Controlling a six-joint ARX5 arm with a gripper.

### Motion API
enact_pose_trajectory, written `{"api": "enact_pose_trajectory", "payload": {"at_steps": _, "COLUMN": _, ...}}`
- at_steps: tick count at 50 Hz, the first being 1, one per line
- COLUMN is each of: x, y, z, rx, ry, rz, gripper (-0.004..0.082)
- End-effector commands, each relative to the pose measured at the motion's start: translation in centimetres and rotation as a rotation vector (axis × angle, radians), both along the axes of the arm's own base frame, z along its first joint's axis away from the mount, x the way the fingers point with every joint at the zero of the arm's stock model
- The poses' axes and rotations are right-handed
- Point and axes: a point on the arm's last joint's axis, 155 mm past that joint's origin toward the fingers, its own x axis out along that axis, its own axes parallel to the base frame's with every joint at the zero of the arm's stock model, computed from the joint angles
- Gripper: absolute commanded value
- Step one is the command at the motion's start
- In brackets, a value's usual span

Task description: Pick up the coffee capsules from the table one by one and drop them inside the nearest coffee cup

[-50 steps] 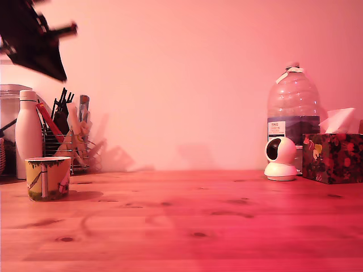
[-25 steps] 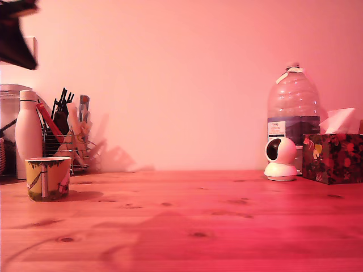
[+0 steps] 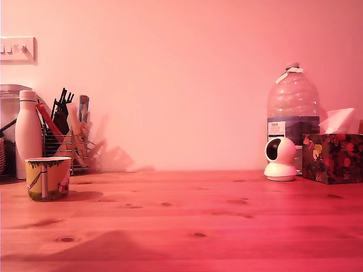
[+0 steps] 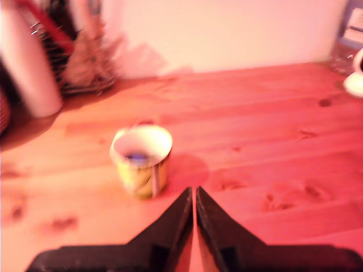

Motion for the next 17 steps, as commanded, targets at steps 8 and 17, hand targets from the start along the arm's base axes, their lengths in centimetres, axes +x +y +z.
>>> {"api": "enact_pose_trajectory", "payload": {"at_steps": 8, "x": -2.0, "y": 0.8, "z": -1.0, "rx": -0.056, "ry": -0.042, "rz": 0.037, "gripper": -0.0014}}
{"api": "enact_pose_trajectory", "payload": {"at_steps": 17, "x": -3.4, "y": 1.1, "z": -0.6, "rx": -0.062, "ry": -0.076, "rz": 0.039, "gripper": -0.0014}}
